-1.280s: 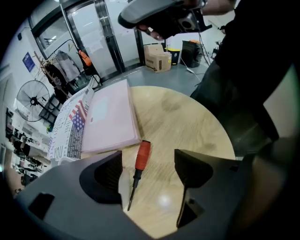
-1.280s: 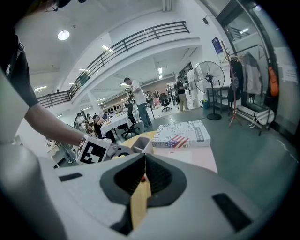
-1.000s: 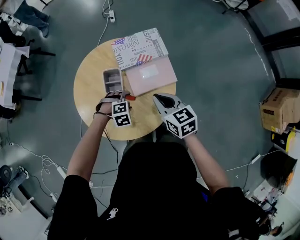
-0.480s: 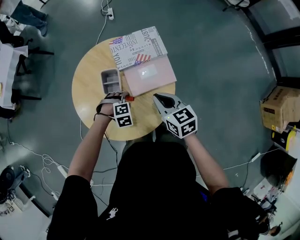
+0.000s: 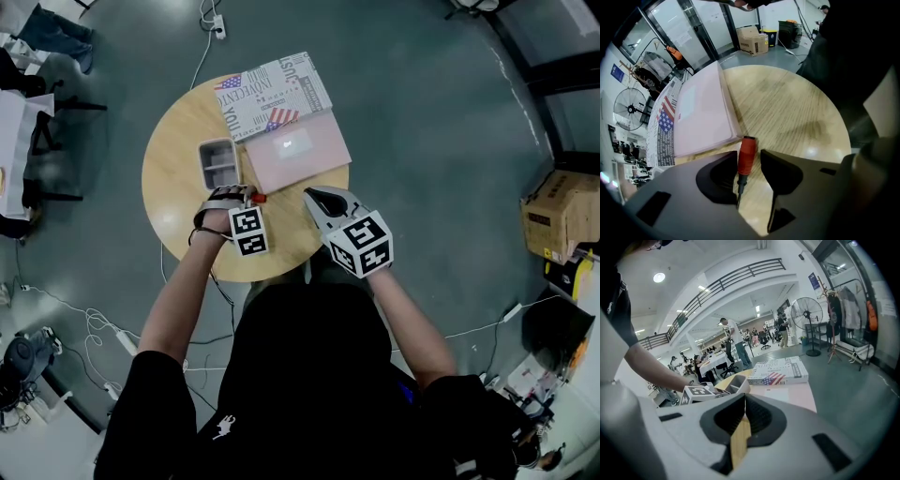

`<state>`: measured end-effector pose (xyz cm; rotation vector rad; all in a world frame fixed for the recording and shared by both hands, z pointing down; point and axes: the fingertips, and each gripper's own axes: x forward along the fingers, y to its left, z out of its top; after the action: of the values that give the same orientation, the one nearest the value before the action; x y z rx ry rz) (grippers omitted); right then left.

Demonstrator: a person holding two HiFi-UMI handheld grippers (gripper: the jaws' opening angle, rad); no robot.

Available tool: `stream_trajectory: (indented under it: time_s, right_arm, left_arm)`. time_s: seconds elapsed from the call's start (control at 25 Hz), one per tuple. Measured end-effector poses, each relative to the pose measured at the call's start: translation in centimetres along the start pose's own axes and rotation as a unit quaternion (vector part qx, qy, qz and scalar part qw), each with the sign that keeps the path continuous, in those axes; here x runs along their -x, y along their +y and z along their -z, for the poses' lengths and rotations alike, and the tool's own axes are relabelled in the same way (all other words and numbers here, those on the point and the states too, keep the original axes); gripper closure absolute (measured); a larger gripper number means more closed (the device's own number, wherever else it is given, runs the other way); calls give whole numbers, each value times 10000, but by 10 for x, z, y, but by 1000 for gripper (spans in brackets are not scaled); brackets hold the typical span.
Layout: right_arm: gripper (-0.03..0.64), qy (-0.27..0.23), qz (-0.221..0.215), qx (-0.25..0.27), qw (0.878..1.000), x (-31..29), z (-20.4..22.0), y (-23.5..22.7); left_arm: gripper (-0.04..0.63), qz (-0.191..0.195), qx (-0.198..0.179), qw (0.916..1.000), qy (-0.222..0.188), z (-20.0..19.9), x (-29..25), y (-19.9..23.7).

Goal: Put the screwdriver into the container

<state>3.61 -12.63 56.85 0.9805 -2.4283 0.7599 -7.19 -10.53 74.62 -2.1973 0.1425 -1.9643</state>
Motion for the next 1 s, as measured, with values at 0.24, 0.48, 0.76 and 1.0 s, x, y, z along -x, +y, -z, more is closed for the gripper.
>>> stream_trajectory:
  time_s: [0.24, 0.48, 0.76, 1.0]
  right_arm:
    - [614, 31, -1, -3, 10000, 1, 2, 1]
    - [614, 34, -52, 61, 10000, 1, 1, 5]
    - [614, -42, -122, 229, 9997, 2, -7, 14]
    - [614, -132, -157, 374, 9991, 3, -15, 23]
  left_arm:
    - [463, -131, -111, 9998, 92, 1, -2, 2]
    - [494, -233, 29, 9997, -31, 0, 3, 4]
    - [495, -362, 398, 9984, -194, 1, 21, 3]
    - [495, -545, 788, 9944, -437, 0, 43, 4]
